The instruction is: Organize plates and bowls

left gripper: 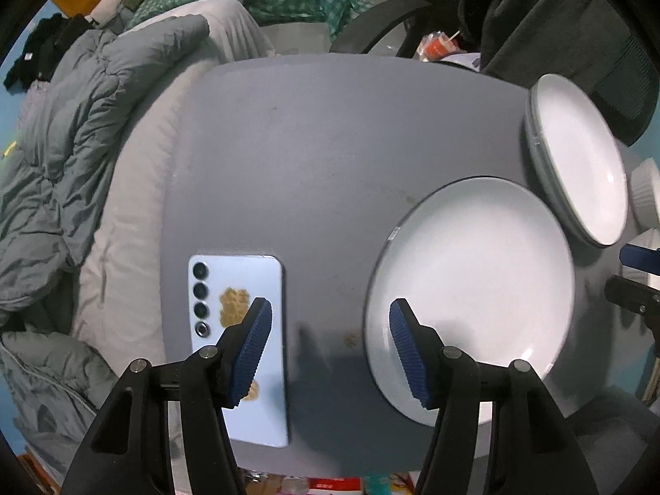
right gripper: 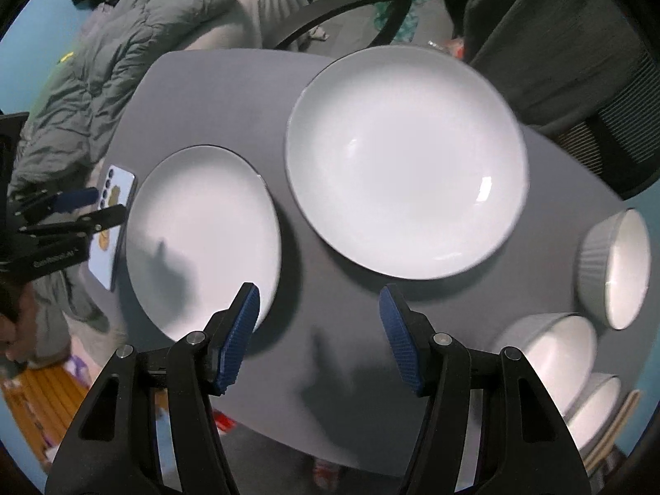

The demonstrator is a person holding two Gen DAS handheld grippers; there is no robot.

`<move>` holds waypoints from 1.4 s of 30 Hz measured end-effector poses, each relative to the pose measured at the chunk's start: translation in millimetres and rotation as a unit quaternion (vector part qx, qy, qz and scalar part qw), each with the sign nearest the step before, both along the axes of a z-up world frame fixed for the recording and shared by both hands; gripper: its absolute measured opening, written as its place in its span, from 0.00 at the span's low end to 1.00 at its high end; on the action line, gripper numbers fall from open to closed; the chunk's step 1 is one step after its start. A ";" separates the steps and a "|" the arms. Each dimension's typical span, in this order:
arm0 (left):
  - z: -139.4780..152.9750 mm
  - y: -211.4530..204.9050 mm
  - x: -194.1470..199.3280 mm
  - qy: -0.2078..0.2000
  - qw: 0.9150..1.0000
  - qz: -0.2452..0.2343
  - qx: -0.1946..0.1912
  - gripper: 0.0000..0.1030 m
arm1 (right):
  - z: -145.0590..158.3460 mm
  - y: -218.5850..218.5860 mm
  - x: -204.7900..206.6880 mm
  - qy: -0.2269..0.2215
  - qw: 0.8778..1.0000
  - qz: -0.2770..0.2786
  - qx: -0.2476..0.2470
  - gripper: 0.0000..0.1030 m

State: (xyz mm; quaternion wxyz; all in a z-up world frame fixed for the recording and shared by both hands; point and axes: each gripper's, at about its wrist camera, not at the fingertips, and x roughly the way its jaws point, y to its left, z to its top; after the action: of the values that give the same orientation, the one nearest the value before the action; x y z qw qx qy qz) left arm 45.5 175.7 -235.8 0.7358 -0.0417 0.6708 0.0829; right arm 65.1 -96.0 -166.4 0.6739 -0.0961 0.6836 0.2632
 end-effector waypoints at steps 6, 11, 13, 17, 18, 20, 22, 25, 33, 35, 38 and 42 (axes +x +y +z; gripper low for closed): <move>-10.7 -1.3 3.8 0.000 1.000 -0.019 -0.012 0.52 | -16.8 16.3 -4.5 0.002 1.000 0.009 -0.010 0.59; -13.2 -3.7 7.3 -0.004 0.999 -0.029 -0.029 0.52 | -22.4 23.1 -8.1 -0.005 1.000 0.025 -0.010 0.59; -16.4 -5.8 9.5 0.002 0.999 -0.034 -0.024 0.52 | -24.7 24.6 -9.4 -0.005 1.000 0.026 -0.007 0.59; -23.5 -9.6 11.7 0.016 0.999 -0.037 -0.031 0.44 | -33.1 31.8 -10.6 -0.001 1.000 0.024 -0.004 0.59; -25.4 -9.3 11.6 0.017 0.999 -0.037 -0.036 0.41 | -34.8 32.7 -11.3 0.000 1.000 0.023 -0.004 0.59; -26.0 -10.1 11.2 0.015 0.998 -0.035 -0.044 0.36 | -38.3 34.5 -13.5 0.001 1.000 0.024 -0.004 0.58; -25.2 -11.9 10.3 0.012 0.998 -0.031 -0.053 0.26 | -40.5 36.8 -16.4 0.000 1.000 0.029 -0.001 0.54; -26.9 -16.4 8.9 0.015 0.998 -0.029 -0.060 0.22 | -43.4 40.7 -20.8 -0.009 0.999 0.041 -0.008 0.35; -26.7 -21.1 1.5 0.014 0.998 -0.025 -0.054 0.21 | -47.3 27.2 -16.0 0.010 1.000 0.010 -0.004 0.18; -26.7 -23.4 -0.5 0.018 0.998 -0.022 -0.056 0.21 | -45.7 25.8 -17.0 0.009 1.000 0.013 -0.007 0.17; -28.4 -25.4 -3.1 0.024 0.997 -0.018 -0.066 0.21 | -45.6 16.5 -21.3 0.015 1.000 0.014 -0.012 0.17; -29.1 -39.8 -12.1 0.028 0.997 -0.023 -0.073 0.21 | -46.1 2.0 -23.4 0.020 1.000 0.010 -0.016 0.16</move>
State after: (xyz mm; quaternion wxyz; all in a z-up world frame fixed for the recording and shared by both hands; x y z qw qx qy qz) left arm 33.4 135.8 -264.8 0.7136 -0.0770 0.6961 0.0179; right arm 41.7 -94.0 -212.5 0.6555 -0.1089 0.7002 0.2609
